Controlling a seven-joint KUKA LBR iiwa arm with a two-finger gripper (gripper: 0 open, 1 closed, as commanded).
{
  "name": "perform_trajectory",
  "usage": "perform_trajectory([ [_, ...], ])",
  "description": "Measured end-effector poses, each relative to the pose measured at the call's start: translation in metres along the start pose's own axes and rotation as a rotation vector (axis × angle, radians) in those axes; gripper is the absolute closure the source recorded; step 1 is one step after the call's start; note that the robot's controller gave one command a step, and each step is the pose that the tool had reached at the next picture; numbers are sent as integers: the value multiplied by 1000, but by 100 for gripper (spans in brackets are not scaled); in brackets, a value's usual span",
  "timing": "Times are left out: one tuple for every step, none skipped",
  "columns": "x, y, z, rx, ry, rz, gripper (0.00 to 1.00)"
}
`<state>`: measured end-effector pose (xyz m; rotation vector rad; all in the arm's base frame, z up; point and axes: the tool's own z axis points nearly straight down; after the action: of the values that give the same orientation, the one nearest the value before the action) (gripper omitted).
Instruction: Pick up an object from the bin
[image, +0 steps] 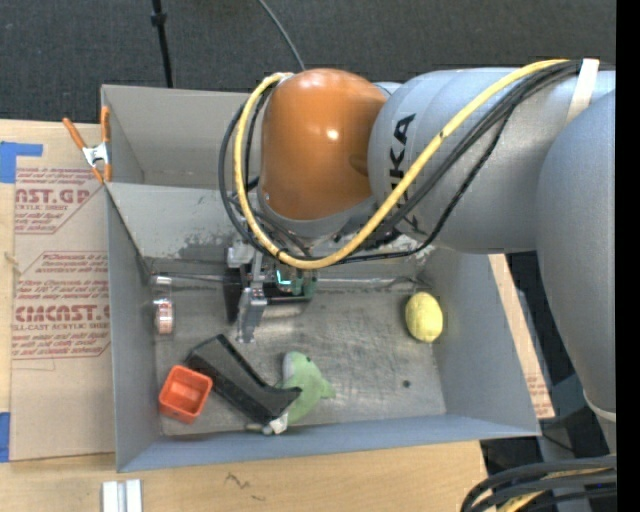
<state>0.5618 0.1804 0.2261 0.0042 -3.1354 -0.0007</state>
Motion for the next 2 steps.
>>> perform_trajectory([
  [-2,-1,-4,-1,-8,2,0],
  [16,-10,48,-2,-9,124,0],
])
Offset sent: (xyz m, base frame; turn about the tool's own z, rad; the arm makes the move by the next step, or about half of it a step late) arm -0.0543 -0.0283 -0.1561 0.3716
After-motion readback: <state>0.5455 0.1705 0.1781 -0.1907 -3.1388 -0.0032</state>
